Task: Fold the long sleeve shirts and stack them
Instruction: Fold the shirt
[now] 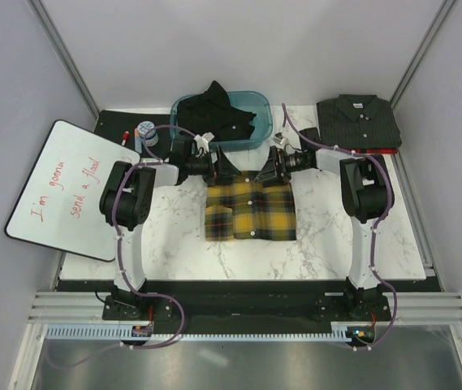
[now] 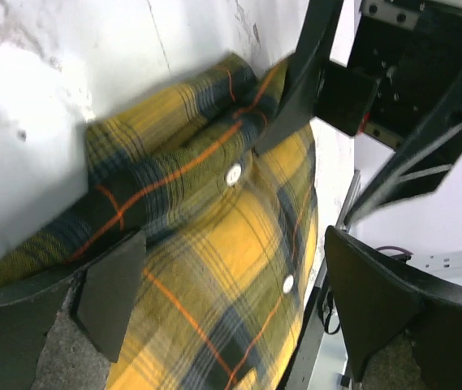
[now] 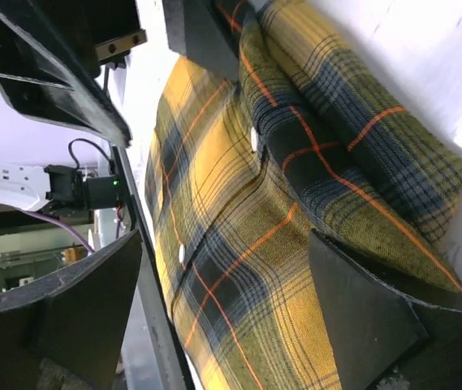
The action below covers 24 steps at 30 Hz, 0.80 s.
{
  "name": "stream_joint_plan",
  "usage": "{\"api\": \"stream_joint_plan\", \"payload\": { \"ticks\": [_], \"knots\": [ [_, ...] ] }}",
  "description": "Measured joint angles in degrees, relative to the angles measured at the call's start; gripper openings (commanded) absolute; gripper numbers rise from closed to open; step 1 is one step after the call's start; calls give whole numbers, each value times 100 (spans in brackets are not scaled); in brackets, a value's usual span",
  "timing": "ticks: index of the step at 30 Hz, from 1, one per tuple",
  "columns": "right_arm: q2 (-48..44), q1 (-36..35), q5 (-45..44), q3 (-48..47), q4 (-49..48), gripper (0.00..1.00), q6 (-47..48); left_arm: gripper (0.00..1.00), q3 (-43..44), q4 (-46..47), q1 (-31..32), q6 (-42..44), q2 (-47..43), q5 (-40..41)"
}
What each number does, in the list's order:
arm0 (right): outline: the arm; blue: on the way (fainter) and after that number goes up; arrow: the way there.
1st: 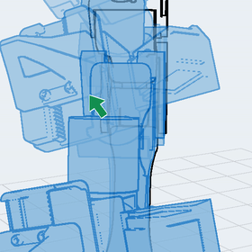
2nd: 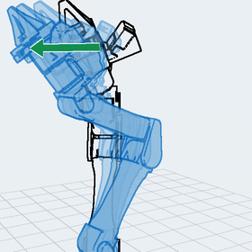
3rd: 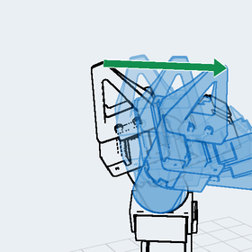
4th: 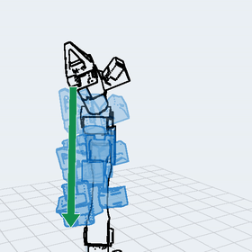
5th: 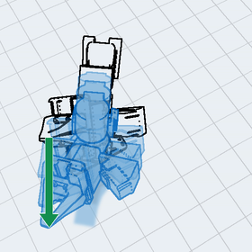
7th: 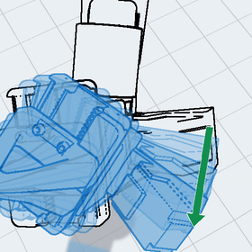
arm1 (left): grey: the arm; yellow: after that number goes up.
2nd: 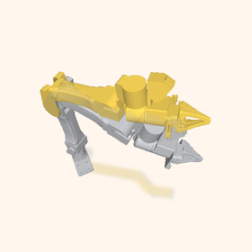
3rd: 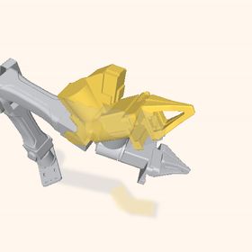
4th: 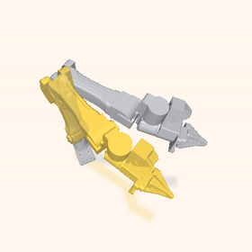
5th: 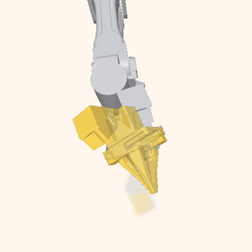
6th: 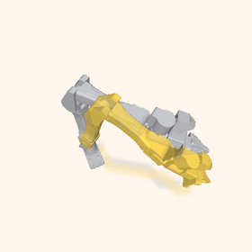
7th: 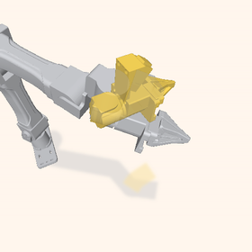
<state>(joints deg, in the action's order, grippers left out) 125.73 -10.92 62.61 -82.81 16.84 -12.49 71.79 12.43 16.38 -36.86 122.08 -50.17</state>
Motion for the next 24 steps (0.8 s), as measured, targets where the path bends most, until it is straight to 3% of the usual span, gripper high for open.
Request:
{"api": "stream_joint_plan", "payload": {
  "ticks": [4,8,12,15,19,20,24],
  "knots": [
    [114,-70,-131,-260,94,91,90,99,-629,243,-24,-236,-396,175],
    [120,-358,-369,-474,396,89,551,99,-1792,249,260,-361,-1248,328],
    [122,-1123,-767,-883,1161,88,1786,99,-3141,-142,726,-483,-2428,-9],
    [92,-1849,-1078,-1067,1672,88,2730,99,-3884,-682,385,-487,-3685,-297],
    [-55,-2444,-1287,-1091,2190,87,3338,99,-3797,-1335,-448,-205,-5268,-175],
    [-111,-2463,-1314,-1091,2304,87,3392,93,-3681,-1495,-549,-79,-5515,-35],
    [-479,-2203,-1484,-1091,2555,86,3377,88,-3373,-1958,-592,461,-5659,498]
  ]
}}
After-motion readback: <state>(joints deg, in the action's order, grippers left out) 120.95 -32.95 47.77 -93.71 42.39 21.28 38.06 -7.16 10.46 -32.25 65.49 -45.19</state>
